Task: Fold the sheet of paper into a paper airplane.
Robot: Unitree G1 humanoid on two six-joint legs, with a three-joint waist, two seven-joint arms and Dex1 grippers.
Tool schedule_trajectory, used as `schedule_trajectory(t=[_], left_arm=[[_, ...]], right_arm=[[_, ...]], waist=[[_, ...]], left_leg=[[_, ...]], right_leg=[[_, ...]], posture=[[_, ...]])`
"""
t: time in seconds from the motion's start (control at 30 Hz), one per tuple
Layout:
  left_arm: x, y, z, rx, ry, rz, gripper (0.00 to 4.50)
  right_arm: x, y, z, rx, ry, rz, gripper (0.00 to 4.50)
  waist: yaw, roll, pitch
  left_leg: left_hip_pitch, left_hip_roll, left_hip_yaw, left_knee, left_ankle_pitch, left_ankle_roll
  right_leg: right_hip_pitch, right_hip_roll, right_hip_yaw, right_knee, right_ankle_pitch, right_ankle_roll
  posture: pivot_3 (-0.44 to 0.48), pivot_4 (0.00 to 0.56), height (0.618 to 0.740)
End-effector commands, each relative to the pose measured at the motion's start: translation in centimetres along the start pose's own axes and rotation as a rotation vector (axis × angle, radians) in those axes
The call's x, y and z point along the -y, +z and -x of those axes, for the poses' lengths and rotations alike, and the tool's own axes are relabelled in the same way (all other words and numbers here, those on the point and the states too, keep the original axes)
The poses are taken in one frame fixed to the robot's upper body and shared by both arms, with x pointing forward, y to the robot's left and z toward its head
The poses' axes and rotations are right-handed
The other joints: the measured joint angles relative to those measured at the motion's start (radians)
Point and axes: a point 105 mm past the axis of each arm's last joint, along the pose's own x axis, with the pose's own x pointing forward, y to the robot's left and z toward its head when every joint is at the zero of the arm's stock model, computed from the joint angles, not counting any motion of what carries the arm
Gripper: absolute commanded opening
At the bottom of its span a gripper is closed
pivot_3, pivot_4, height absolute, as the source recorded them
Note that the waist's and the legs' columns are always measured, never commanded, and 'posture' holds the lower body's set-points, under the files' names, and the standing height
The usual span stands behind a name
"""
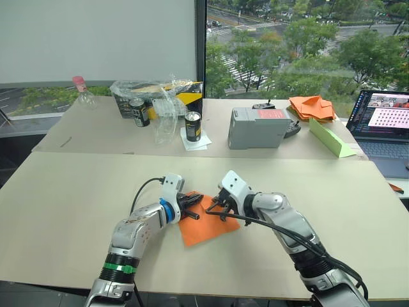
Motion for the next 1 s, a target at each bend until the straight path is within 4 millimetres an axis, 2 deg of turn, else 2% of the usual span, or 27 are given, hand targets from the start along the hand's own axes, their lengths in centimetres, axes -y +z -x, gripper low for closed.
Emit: schedule_trajectory(t=[0.03, 0.13, 0.4, 0.5, 0.67, 1.0], left_arm=[[0.2, -0.6, 0.2, -0.017, -0.001, 0.005, 0.00], [0.2, -0.5, 0.2, -0.012, 0.003, 0.012, 0.00], [0.2, -0.6, 0.3, -0.012, 0.006, 0.015, 0.00], [0.2, -0.7, 0.4, -0.015, 0.006, 0.017, 0.00], [0.3, -0.8, 0.3, -0.017, 0.003, 0.018, 0.00], [0.2, -0.7, 0.4, -0.015, 0.006, 0.017, 0.00]], right_arm=[[0.5, -1.4, 0.3, -0.073, -0.021, 0.048, 0.04], [-0.2, -3.0, 0.9, -0.126, 0.020, 0.062, 0.04], [0.2, -4.4, 2.0, -0.175, 0.007, 0.056, 0.04], [0.2, -3.8, 1.8, -0.153, 0.005, 0.056, 0.04], [-0.1, -1.6, 0.9, -0.068, 0.012, 0.035, 0.04], [-0.8, -0.1, -0.6, -0.026, 0.028, 0.036, 0.04]], waist=[[0.000, 0.000, 0.000], [0.004, 0.000, 0.000], [0.006, -0.001, -0.003], [0.006, -0.001, -0.003], [0.002, -0.001, -0.003], [0.001, -0.001, -0.003]], left_leg=[[0.000, 0.000, 0.000, 0.000, 0.000, 0.000], [0.000, 0.000, 0.000, 0.000, 0.000, 0.000], [0.003, 0.000, 0.000, 0.000, 0.000, 0.001], [0.004, 0.000, 0.000, 0.000, -0.001, 0.001], [0.007, 0.000, 0.000, 0.000, -0.001, 0.002], [0.008, 0.000, 0.000, -0.001, -0.001, 0.002]], right_leg=[[0.000, 0.000, 0.000, 0.000, 0.000, 0.000], [0.001, 0.000, 0.000, 0.000, 0.000, 0.000], [0.003, 0.000, 0.000, -0.001, 0.000, 0.000], [0.005, 0.000, 0.000, -0.001, 0.000, 0.000], [0.008, 0.000, -0.001, -0.002, 0.000, 0.000], [0.008, 0.000, 0.000, -0.002, 0.000, 0.000]], posture=[[0.000, 0.150, 0.740], [0.000, 0.150, 0.740], [0.000, 0.150, 0.740], [0.000, 0.150, 0.740], [0.000, 0.150, 0.740], [0.000, 0.150, 0.740]])
